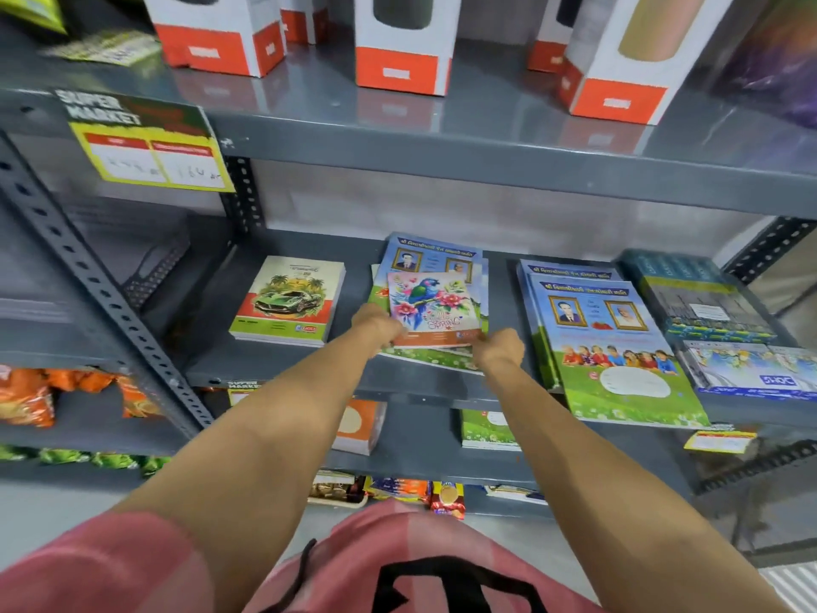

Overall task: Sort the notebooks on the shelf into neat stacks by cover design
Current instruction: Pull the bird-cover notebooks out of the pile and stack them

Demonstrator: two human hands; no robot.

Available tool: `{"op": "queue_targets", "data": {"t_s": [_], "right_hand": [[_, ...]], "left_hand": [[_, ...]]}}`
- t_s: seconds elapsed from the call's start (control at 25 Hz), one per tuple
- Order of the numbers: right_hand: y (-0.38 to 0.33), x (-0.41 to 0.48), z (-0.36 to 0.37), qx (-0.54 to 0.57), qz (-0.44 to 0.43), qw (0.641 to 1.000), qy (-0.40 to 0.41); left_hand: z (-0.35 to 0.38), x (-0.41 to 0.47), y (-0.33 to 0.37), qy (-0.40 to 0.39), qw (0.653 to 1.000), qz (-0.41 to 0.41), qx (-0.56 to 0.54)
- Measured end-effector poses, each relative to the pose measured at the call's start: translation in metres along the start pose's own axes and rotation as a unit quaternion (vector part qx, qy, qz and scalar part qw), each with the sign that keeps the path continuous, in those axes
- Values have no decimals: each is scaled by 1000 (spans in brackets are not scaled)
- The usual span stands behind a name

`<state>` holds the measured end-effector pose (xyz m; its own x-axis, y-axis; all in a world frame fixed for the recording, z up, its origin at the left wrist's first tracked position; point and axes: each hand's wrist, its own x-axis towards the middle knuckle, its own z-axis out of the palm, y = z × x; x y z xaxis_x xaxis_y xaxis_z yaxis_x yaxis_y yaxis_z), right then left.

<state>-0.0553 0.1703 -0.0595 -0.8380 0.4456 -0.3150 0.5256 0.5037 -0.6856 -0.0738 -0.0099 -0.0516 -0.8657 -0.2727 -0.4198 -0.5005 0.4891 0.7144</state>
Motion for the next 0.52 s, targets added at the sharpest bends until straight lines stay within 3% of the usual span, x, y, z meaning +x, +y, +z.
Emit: {"op": "queue_targets", "data": {"t_s": [0.12,0.28,0.4,0.52], "right_hand": [[-35,-11,12,84,-40,995,33],[-80,-43,69,187,-59,979,-50],[-93,-73,121,77,-110,985,-112],[-87,-97,158,-44,-145,977,-149]], "left_hand": [[-29,2,-10,29,992,2,-121],[-105,6,-33,147,985,31,-80],[-161,12,-83,187,982,12,23],[-176,5,-128,178,981,-13,79]]}}
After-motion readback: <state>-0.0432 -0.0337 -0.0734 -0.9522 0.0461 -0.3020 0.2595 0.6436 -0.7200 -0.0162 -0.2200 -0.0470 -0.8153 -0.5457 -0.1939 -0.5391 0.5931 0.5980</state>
